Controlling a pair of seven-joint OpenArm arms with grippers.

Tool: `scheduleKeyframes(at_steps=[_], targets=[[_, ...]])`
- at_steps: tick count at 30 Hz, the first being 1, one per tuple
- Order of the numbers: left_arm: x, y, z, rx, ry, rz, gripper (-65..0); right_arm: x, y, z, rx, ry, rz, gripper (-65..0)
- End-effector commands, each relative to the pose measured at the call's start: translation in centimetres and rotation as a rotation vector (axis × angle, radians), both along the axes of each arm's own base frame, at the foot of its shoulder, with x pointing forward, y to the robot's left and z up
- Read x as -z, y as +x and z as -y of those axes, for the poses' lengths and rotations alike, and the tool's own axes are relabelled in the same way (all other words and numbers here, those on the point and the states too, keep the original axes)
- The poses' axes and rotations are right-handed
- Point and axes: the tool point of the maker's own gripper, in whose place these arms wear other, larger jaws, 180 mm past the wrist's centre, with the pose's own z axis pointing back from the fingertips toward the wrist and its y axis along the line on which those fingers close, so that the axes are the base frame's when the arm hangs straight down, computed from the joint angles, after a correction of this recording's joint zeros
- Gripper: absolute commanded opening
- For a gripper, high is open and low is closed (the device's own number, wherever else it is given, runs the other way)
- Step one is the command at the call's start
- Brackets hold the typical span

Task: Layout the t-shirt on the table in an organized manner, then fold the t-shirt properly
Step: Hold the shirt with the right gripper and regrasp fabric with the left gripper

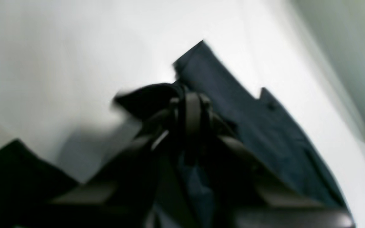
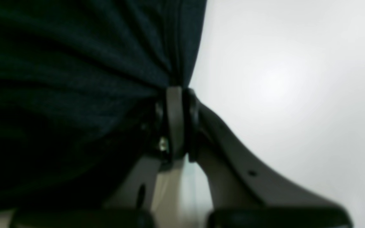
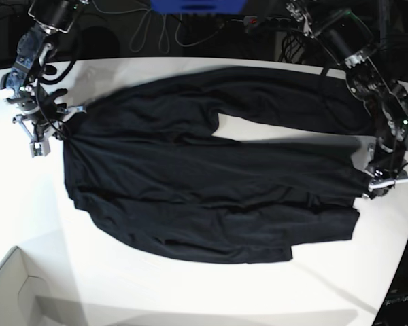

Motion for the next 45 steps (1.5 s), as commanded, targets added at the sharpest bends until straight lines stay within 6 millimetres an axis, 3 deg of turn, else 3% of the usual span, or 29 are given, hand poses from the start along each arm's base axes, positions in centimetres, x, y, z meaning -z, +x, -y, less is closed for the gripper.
scheduleKeyframes(at_steps=[1, 7, 12, 15, 20, 23, 28, 30, 38, 42, 45], targets=[[-1.9, 1.0, -0.3, -0.001, 0.022, 0.054, -65.0, -0.1, 0.0, 0.3, 0.0, -0.016, -0.015, -65.0], [-1.8, 5.3, 0.2, 0.011, -0.063, 0.074, -65.0, 0.9, 0.1, 0.2, 0.006, 0.007, -0.037, -65.0], [-0.1, 9.4, 1.6, 0.031, -0.179, 0.055, -65.0, 1.6, -0.3, 0.2, 0.009, 0.02, -0.058, -65.0], [0.8, 11.1, 1.1, 0.001, -0.197, 0.06, -65.0, 1.7, -0.5, 0.1, 0.009, 0.022, -0.061, -65.0], [3.7, 13.2, 2.7, 0.061, -0.162, -0.022, -64.5, 1.7, -0.5, 0.1, 0.009, 0.021, -0.06, -65.0], [4.6, 13.7, 3.8, 0.098, -0.146, -0.053, -59.9, 1.8, -0.6, 0.0, 0.009, 0.022, -0.063, -65.0], [4.2, 14.3, 5.2, 0.154, -0.106, -0.059, -34.6, 1.8, -0.5, -0.1, 0.009, 0.026, -0.06, -65.0], [2.7, 14.3, 4.1, 0.148, -0.062, -0.031, -27.6, 1.8, -0.5, -0.2, 0.009, 0.027, -0.06, -65.0], [2.2, 11.7, -0.6, 0.094, 0.042, -0.025, -29.7, 1.8, -0.4, -0.2, 0.01, 0.028, -0.06, -65.0], [2.3, 11.2, -1.4, 0.058, 0.086, 0.012, -29.8, 1.9, -0.4, -0.2, 0.01, 0.03, -0.061, -65.0], [4.0, 10.9, -1.3, 0.055, 0.068, -0.023, -30.3, 1.8, -0.4, -0.3, 0.008, 0.03, -0.059, -65.0]])
